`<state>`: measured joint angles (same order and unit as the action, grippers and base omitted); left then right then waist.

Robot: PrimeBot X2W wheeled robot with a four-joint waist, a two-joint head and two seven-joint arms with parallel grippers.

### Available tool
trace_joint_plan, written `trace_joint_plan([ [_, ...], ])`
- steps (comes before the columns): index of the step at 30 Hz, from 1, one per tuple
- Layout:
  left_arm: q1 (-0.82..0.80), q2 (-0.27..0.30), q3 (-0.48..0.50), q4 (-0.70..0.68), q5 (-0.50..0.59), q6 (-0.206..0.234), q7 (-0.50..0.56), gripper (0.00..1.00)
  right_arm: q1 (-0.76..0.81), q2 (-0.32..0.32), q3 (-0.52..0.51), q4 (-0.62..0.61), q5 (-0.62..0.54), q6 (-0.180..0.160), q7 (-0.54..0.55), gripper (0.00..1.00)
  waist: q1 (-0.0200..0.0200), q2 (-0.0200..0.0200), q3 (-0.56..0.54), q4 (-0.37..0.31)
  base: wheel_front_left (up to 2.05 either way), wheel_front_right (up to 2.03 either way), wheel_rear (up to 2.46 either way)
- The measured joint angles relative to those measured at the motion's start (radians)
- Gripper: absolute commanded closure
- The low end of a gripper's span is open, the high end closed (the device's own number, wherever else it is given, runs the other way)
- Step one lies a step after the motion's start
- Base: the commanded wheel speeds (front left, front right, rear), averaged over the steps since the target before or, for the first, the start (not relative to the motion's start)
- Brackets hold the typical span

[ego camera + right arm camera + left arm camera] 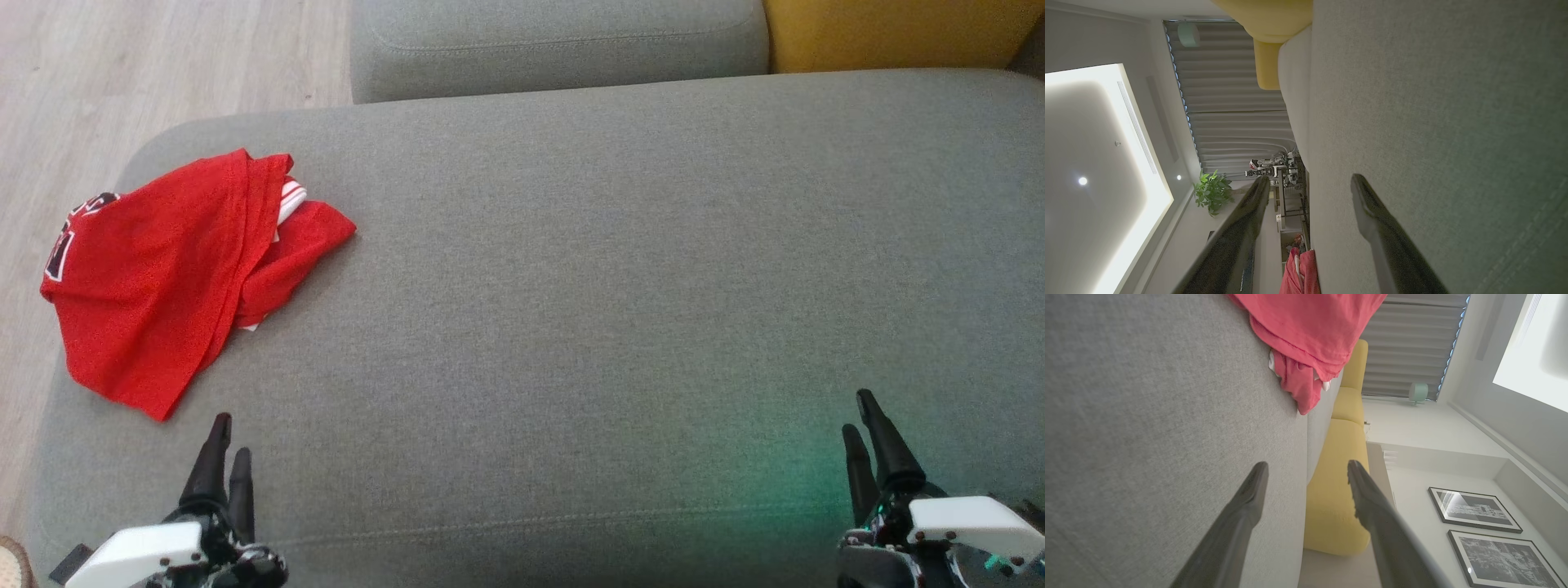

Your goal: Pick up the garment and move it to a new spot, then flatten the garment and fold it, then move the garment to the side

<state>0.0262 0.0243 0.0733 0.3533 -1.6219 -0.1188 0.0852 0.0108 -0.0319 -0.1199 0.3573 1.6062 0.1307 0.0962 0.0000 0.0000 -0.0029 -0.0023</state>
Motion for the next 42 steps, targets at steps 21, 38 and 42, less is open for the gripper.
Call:
trace_joint_plan([
  [21, 0.0, 0.001, 0.036, -0.083, 0.142, 0.0, -0.063, 0.0, -0.003, 0.0, -0.018, -0.13, -0.323, 0.0, -0.065, 0.0, 0.0, 0.0, -0.01, -0.001, 0.0, 0.0, 0.0],
  [38, -0.001, 0.002, -0.012, -0.259, 0.491, 0.024, -0.107, 0.0, -0.023, -0.001, 0.068, -0.281, -0.703, 0.0, -0.115, 0.0, 0.0, 0.0, -0.013, 0.001, 0.0, 0.0, 0.0],
  [42, 0.004, 0.003, -0.062, -0.285, 0.613, 0.039, -0.123, 0.0, -0.022, -0.001, 0.074, -0.291, -0.761, 0.0, -0.127, 0.0, 0.0, 0.0, -0.017, 0.001, 0.0, 0.0, 0.0],
])
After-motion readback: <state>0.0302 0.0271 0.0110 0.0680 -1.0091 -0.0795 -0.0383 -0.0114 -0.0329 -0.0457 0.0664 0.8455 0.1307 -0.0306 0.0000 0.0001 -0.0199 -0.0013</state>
